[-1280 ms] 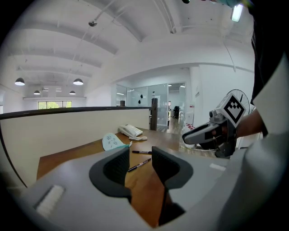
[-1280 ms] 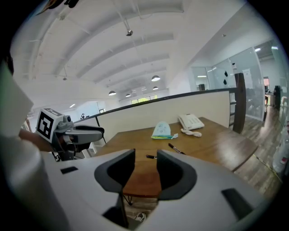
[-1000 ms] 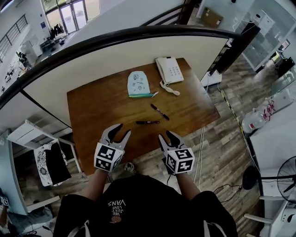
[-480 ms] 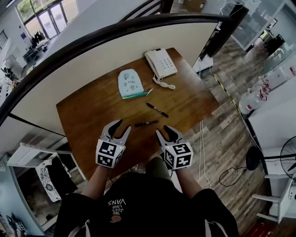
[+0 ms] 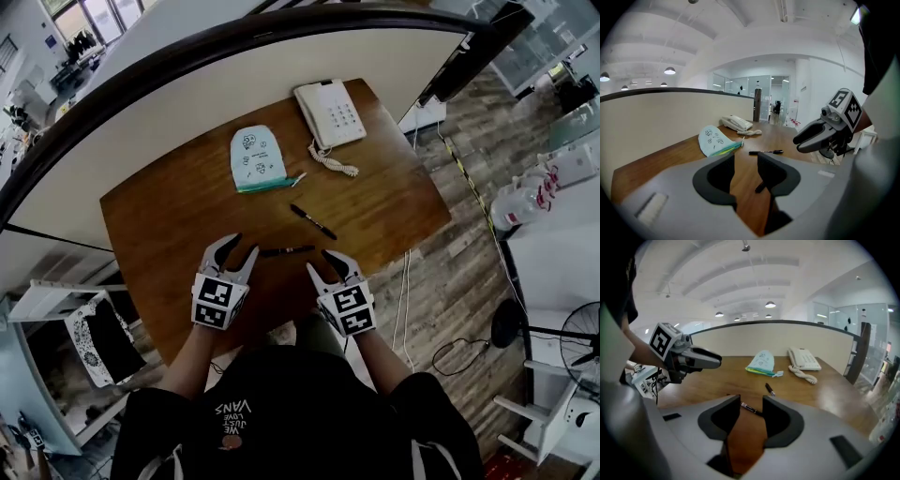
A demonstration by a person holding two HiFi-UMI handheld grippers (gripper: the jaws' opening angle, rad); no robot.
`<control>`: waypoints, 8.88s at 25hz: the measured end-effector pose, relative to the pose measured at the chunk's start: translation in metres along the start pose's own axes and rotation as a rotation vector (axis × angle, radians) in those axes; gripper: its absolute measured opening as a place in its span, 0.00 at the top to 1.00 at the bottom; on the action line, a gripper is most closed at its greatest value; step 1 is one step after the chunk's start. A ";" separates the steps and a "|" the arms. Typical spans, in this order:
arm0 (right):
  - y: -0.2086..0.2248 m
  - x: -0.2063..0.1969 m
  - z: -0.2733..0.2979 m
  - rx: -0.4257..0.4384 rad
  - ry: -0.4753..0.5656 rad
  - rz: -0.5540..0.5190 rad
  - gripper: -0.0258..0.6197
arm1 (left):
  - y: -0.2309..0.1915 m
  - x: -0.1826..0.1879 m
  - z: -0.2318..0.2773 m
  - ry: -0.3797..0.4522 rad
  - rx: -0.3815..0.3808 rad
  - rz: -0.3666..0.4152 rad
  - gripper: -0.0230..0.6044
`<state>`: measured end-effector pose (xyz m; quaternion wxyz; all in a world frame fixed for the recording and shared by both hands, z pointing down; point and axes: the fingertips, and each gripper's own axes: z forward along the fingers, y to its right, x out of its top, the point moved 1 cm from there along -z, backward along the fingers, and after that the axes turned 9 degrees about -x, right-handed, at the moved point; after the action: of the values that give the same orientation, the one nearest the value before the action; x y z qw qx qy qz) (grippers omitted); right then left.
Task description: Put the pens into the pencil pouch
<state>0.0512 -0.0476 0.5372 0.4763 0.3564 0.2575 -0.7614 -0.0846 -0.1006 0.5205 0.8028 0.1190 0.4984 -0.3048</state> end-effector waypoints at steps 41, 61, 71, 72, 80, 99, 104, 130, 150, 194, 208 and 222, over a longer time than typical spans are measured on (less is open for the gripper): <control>-0.004 -0.036 0.081 0.522 -0.120 -0.364 0.89 | -0.080 -0.013 0.098 -0.196 0.079 0.128 0.72; 0.037 -0.032 0.060 0.388 -0.122 -0.150 0.89 | -0.113 -0.022 0.147 -0.385 0.040 0.464 0.88; 0.026 -0.021 0.054 0.294 -0.098 -0.033 0.89 | -0.094 0.006 0.127 -0.259 0.025 0.398 0.93; 0.023 -0.019 0.053 0.287 -0.094 -0.030 0.89 | -0.091 0.010 0.122 -0.240 0.024 0.389 0.93; -0.006 -0.002 0.042 0.235 -0.045 -0.007 0.89 | -0.063 0.017 0.084 -0.153 0.000 0.333 0.93; -0.037 -0.013 0.023 0.131 -0.149 0.119 0.89 | 0.030 -0.011 0.039 -0.093 -0.101 0.199 0.93; -0.040 0.000 0.030 0.141 -0.158 0.107 0.89 | 0.042 -0.015 0.036 -0.070 -0.116 0.155 0.93; -0.027 0.055 0.049 0.329 0.077 0.199 0.88 | -0.004 0.014 0.025 0.111 0.043 -0.166 0.93; 0.088 -0.044 0.082 0.051 -0.149 -0.013 0.84 | -0.012 0.011 0.043 0.060 0.135 -0.201 0.93; 0.027 -0.012 0.005 0.048 -0.060 -0.016 0.86 | 0.022 0.026 0.074 0.054 -0.050 -0.118 0.93; 0.027 0.001 0.060 0.096 -0.108 -0.047 0.86 | 0.046 0.025 0.084 0.042 -0.097 -0.108 0.93; 0.029 0.019 0.092 0.114 -0.062 0.019 0.86 | 0.037 0.019 0.088 0.040 -0.074 -0.168 0.93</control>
<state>0.0451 -0.1372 0.5766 0.4704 0.3615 0.1955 -0.7809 0.0079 -0.1223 0.5414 0.7681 0.0530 0.5336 -0.3499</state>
